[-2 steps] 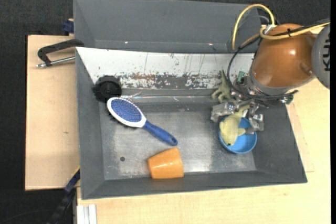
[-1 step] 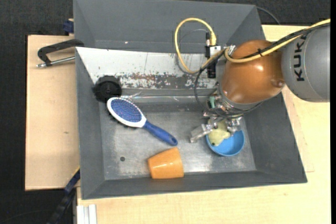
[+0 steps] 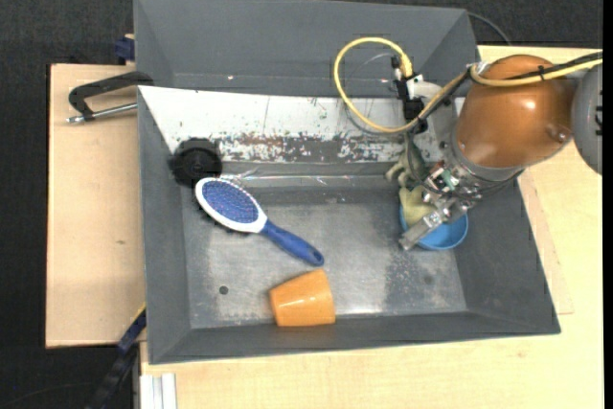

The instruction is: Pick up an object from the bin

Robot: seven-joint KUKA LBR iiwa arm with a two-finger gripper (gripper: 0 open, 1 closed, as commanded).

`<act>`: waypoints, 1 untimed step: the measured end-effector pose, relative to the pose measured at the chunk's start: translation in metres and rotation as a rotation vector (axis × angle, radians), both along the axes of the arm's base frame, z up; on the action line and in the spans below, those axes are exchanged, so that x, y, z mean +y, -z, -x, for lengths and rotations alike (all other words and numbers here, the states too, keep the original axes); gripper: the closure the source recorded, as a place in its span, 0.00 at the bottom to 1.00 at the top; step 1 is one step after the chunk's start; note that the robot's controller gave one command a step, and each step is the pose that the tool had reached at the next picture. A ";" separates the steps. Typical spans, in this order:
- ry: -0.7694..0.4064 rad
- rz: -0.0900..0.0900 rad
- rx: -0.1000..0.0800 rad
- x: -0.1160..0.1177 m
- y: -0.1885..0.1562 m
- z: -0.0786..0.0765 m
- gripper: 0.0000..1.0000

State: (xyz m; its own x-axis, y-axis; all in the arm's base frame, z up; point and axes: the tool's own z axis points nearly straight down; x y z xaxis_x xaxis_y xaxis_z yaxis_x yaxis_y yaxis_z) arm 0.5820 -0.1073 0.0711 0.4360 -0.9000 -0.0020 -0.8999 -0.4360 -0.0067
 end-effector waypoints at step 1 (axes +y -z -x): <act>-0.003 -0.002 0.005 0.003 0.000 0.001 1.00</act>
Offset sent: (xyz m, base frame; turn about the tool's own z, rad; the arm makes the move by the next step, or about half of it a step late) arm 0.0000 0.0000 0.0000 0.0000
